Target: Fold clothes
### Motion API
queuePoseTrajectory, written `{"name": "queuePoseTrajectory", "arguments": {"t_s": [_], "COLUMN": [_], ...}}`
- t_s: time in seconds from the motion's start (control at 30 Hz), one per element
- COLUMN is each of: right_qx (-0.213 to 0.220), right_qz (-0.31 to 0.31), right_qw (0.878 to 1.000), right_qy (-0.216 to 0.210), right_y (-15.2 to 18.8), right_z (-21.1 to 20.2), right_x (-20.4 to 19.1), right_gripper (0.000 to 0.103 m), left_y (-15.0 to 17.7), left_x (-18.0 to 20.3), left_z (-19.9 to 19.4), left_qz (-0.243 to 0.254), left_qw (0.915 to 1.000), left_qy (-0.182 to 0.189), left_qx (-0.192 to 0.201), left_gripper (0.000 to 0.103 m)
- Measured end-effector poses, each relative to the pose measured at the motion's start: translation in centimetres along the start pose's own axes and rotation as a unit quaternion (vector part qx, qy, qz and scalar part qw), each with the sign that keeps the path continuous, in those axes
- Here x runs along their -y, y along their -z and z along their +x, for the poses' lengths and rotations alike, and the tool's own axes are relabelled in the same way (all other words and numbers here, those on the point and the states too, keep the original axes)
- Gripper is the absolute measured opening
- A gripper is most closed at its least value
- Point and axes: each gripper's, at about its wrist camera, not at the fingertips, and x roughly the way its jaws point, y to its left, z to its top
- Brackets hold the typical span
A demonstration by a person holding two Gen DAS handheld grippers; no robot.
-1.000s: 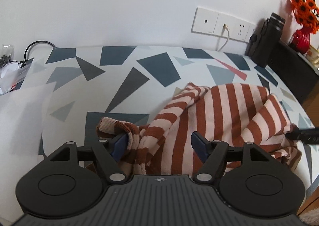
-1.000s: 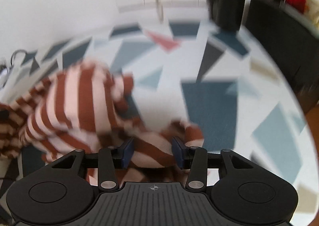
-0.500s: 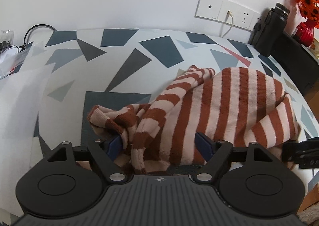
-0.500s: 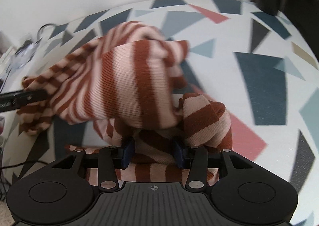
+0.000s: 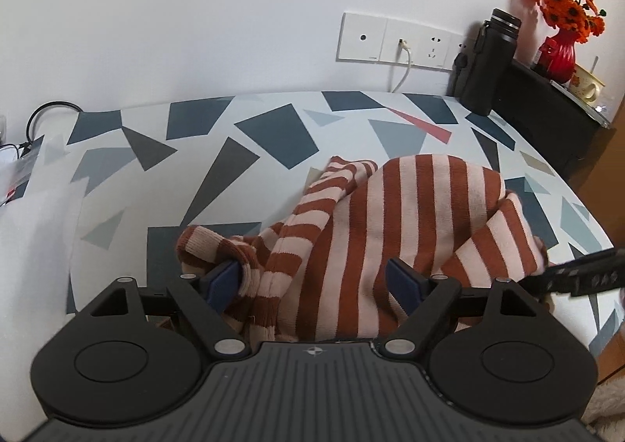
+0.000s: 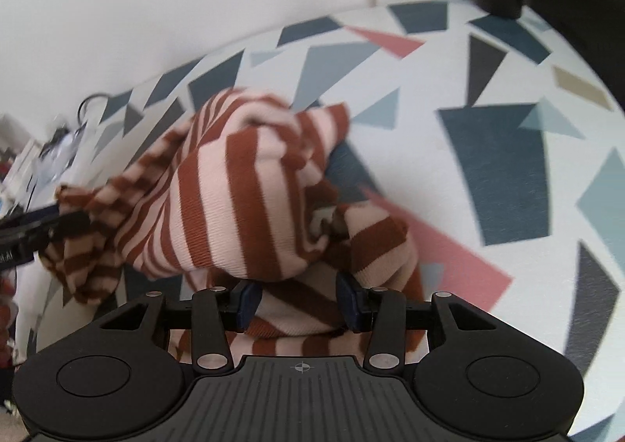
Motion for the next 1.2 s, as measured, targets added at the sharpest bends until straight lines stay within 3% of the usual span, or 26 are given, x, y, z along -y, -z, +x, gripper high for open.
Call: {"name": "queuePoseTrajectory", "arguments": {"t_s": [0.13, 0.23, 0.27, 0.3, 0.33, 0.37, 0.53, 0.67, 0.7, 0.77, 0.8, 0.83, 1.0, 1.2], "right_qx": [0.044, 0.079, 0.084, 0.088, 0.091, 0.095, 0.129, 0.187, 0.203, 0.228, 0.240, 0.242, 0.223, 0.165], "right_qz": [-0.058, -0.105, -0.111, -0.114, -0.115, -0.112, -0.085, -0.054, -0.047, -0.044, -0.044, -0.042, -0.027, -0.009], "right_qw": [0.997, 0.990, 0.990, 0.989, 0.989, 0.989, 0.987, 0.978, 0.975, 0.969, 0.967, 0.966, 0.973, 0.986], "right_qy": [0.036, 0.043, 0.037, 0.027, 0.012, 0.002, -0.039, -0.070, -0.077, -0.079, -0.078, -0.075, -0.059, -0.011], "right_y": [-0.4, -0.4, -0.7, -0.9, -1.2, -1.6, -3.5, -5.4, -5.9, -6.5, -6.8, -7.1, -6.8, -5.0], "right_z": [-1.0, -1.2, -1.3, -1.4, -1.6, -1.8, -3.3, -5.8, -6.5, -7.4, -7.8, -7.8, -6.6, -3.6], "right_x": [-1.2, -2.6, -2.9, -3.1, -3.3, -3.4, -4.1, -4.7, -4.8, -5.2, -5.4, -5.5, -5.0, -3.4], "right_gripper": [0.055, 0.056, 0.054, 0.040, 0.019, 0.012, 0.007, 0.007, 0.007, 0.007, 0.007, 0.007, 0.007, 0.007], "left_y": [0.5, 1.1, 1.4, 1.6, 1.8, 2.1, 3.5, 4.0, 4.1, 3.9, 3.9, 3.7, 2.9, 3.2], "left_x": [-1.6, -2.7, -3.0, -3.3, -3.6, -3.8, -3.4, -2.5, -2.4, -2.5, -2.5, -2.9, -4.7, -6.5], "left_z": [0.2, 0.1, 0.0, -0.2, -0.3, -0.4, -0.9, -0.7, -0.6, -0.4, -0.2, -0.5, -2.0, -2.8], "left_qz": [-0.039, -0.048, -0.048, -0.048, -0.051, -0.053, -0.031, -0.007, -0.001, 0.000, 0.000, -0.014, -0.044, -0.074], "left_qw": [0.9990, 0.9981, 0.9979, 0.9977, 0.9976, 0.9976, 0.9989, 0.9995, 0.9996, 0.9993, 0.9992, 0.9992, 0.9976, 0.9948], "left_qy": [-0.022, -0.037, -0.042, -0.046, -0.045, -0.041, -0.026, -0.021, -0.018, -0.017, -0.017, -0.021, -0.053, -0.067], "left_qx": [-0.007, -0.011, -0.012, -0.012, -0.014, -0.016, -0.023, -0.024, -0.023, -0.032, -0.037, -0.030, 0.014, 0.022], "left_gripper": [0.082, 0.082, 0.082, 0.082, 0.082, 0.082, 0.082, 0.082, 0.076, 0.042, 0.018, 0.012, 0.007, 0.006]}}
